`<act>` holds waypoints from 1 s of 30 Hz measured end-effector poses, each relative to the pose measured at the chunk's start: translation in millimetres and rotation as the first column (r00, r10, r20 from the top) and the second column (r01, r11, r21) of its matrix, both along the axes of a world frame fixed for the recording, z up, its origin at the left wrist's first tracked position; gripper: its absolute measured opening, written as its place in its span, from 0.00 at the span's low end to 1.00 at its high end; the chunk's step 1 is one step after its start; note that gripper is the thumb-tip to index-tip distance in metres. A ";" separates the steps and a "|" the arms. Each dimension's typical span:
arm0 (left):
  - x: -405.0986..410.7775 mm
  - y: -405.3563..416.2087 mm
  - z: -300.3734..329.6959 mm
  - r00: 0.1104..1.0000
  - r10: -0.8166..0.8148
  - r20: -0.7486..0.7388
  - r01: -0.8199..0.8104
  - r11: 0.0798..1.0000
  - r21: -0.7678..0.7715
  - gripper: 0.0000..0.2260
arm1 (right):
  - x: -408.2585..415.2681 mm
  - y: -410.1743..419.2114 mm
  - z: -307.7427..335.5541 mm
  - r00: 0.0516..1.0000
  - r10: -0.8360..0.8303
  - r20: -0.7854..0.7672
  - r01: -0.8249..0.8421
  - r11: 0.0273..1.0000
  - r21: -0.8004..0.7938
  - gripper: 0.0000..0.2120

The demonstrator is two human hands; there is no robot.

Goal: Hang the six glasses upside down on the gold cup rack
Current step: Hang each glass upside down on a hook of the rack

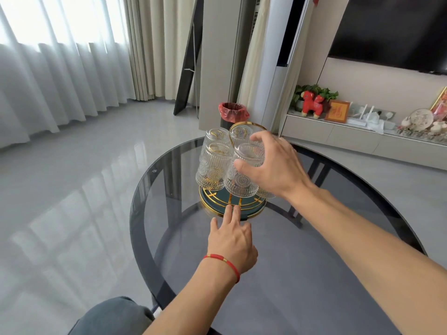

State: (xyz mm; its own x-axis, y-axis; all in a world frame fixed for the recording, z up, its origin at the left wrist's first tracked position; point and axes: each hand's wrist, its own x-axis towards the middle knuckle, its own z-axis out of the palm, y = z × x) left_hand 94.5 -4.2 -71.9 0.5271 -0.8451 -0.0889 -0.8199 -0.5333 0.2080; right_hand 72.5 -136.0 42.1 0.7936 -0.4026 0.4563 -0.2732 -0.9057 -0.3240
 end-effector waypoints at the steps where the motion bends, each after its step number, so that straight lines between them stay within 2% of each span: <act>1: 0.1 0.3 0.2 1.000 0.000 -0.003 0.000 1.000 -0.004 0.20 | 1.5 0.0 -3.0 1.000 0.001 -0.007 -0.001 1.000 -0.007 0.35; 9: -1.5 -0.1 2.0 1.000 -0.007 -0.010 0.007 1.000 -0.010 0.18 | 10.2 -8.7 -20.3 0.995 -0.014 -0.100 0.001 0.991 -0.135 0.41; 16: -0.7 1.0 0.2 1.000 -0.022 0.006 0.022 1.000 0.001 0.17 | 6.8 -8.3 -25.6 0.991 -0.009 -0.131 -0.019 0.978 -0.208 0.41; 18: -0.6 0.6 -1.7 1.000 -0.027 0.017 0.027 1.000 -0.003 0.17 | -0.3 -10.1 -25.7 0.999 0.008 -0.054 -0.017 0.984 -0.175 0.37; 23: -0.7 -1.7 -9.6 0.996 -0.027 0.087 0.029 0.999 -0.032 0.19 | -35.2 -36.6 -30.2 0.954 -0.064 0.293 0.046 0.997 0.067 0.19; 26: -4.2 -5.3 -19.1 0.989 0.018 0.145 -0.004 0.996 -0.092 0.24 | -55.5 -50.6 -40.3 0.932 -0.117 0.343 0.066 0.986 0.154 0.15; 30: -8.6 -6.9 -31.2 0.976 0.014 0.219 0.010 0.994 -0.108 0.29 | -64.7 -52.3 -59.3 0.938 -0.044 0.345 -0.005 0.990 0.140 0.17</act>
State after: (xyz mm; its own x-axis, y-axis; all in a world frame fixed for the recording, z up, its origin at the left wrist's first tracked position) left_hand 85.9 -11.1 -103.1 0.5252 -0.8425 0.1200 -0.8510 -0.5191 0.0796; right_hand 7.8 -188.3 -17.2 0.5873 -0.4938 0.6412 -0.1387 -0.8420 -0.5214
